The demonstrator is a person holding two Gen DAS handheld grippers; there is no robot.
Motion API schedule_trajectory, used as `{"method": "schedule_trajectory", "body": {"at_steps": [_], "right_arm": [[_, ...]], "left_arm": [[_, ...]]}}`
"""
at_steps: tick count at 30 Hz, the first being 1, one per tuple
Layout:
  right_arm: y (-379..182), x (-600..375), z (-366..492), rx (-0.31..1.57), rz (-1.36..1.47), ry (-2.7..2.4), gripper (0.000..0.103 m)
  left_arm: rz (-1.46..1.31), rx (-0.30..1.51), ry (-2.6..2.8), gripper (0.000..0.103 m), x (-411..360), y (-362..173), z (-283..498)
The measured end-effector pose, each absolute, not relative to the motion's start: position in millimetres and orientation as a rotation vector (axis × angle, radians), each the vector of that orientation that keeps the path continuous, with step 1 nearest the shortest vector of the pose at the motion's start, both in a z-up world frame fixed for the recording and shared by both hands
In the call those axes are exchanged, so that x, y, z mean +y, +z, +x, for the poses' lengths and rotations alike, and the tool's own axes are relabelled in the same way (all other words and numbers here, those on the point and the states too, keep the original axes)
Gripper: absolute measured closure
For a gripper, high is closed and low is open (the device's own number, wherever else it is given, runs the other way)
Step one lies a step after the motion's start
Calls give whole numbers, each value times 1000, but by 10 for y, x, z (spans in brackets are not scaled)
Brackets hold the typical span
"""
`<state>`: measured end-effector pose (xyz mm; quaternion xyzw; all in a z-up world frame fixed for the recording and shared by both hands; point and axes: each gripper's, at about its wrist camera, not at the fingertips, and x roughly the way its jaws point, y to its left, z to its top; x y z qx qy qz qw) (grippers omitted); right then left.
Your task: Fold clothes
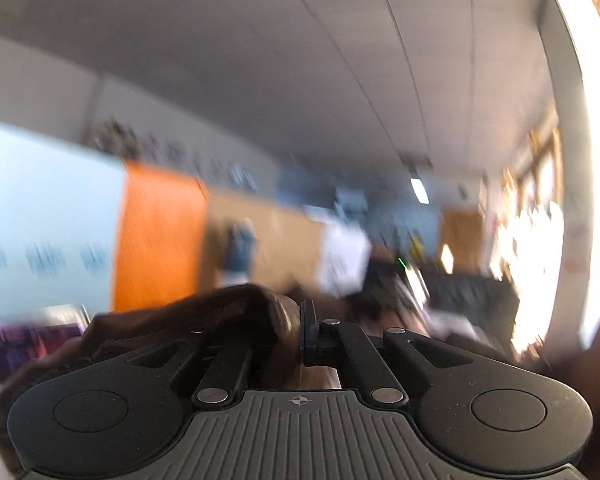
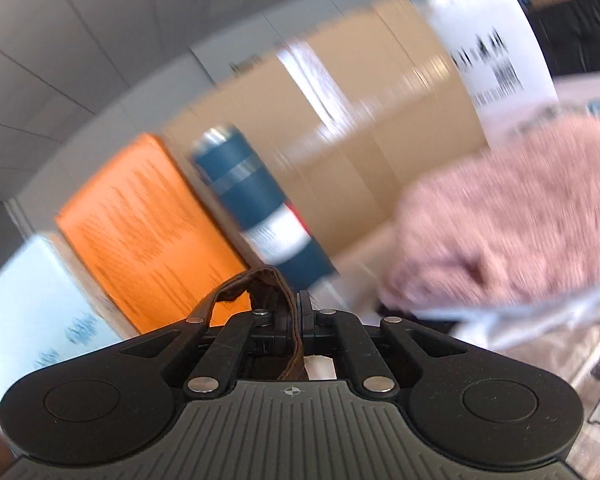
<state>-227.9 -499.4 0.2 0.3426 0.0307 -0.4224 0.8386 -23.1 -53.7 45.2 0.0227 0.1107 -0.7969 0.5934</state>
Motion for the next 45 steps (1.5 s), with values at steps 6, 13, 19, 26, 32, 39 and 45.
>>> {"method": "schedule_trajectory", "body": {"at_steps": [6, 13, 19, 26, 32, 39, 45], "right_arm": [[-287, -5306, -2329, 169, 815, -918, 95], [59, -4997, -2524, 210, 547, -871, 33], [507, -4584, -2745, 178, 251, -758, 13], [573, -3964, -2402, 220, 6, -302, 2], [380, -4224, -1843, 321, 57, -408, 2], [353, -4964, -1460, 306, 389, -602, 2], [244, -4842, -1244, 355, 306, -578, 22]], "left_arm": [[531, 434, -1915, 98, -486, 111, -674], [383, 524, -1845, 39, -468, -97, -505], [7, 587, -1710, 13, -322, -89, -53], [-322, 719, -1572, 12, -509, -168, 561], [-313, 742, -1581, 12, -824, -138, 809], [-185, 738, -1642, 12, -837, -208, 649], [-235, 717, -1580, 12, -841, -236, 830]]}}
